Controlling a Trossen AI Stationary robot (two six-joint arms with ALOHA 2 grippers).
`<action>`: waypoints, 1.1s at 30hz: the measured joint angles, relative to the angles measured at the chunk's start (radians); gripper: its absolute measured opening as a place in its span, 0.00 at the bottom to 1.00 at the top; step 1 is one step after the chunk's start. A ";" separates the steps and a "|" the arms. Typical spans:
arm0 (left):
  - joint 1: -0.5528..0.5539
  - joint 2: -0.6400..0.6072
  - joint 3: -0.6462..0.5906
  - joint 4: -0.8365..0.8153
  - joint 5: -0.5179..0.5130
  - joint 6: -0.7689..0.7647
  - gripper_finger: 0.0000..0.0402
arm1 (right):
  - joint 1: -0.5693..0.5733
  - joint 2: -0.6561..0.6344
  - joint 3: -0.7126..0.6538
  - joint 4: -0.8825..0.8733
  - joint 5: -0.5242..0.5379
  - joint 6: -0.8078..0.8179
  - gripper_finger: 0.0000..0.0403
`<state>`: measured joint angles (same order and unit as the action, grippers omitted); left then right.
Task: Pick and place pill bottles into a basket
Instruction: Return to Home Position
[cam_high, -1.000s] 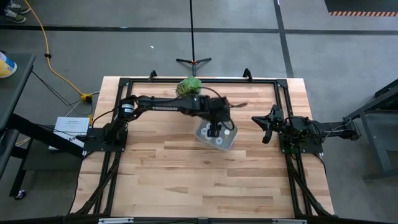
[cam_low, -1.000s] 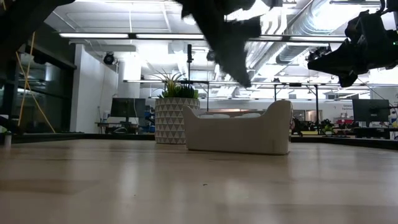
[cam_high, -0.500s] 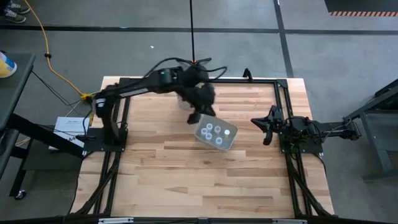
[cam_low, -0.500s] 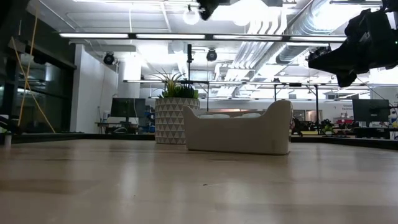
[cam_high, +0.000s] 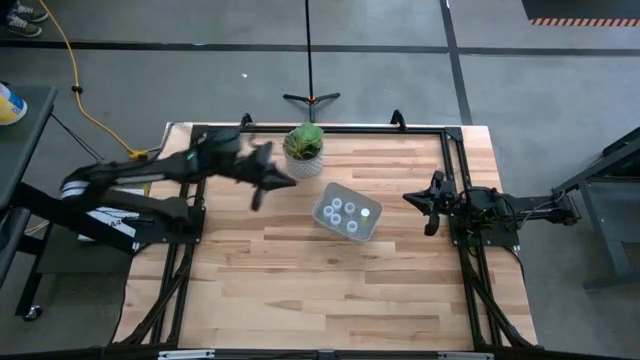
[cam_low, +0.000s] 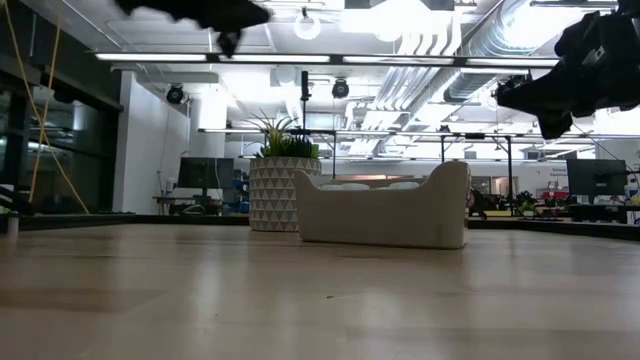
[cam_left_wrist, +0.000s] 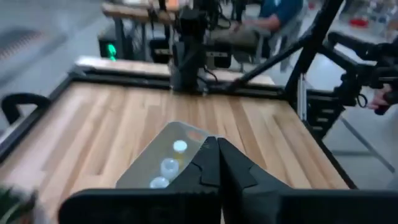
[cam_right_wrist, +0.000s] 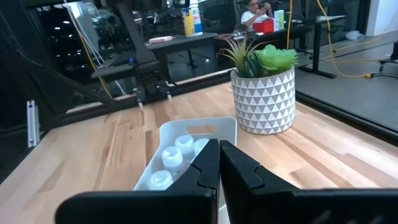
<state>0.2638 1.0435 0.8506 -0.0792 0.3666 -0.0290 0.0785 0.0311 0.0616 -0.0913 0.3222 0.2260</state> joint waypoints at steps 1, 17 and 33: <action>0.000 -0.064 -0.076 0.048 -0.008 -0.002 0.05 | 0.000 0.000 -0.001 0.006 0.000 0.000 0.00; -0.020 -0.705 -0.686 0.390 -0.095 -0.217 0.05 | 0.000 -0.009 0.001 0.146 -0.031 -0.078 0.00; -0.358 -1.035 -0.800 0.121 -0.516 -0.079 0.05 | 0.000 -0.008 0.001 0.133 -0.123 -0.088 0.00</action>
<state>-0.0945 0.0086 0.0502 0.0413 -0.1492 -0.1077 0.0785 0.0231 0.0628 0.0414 0.1992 0.1381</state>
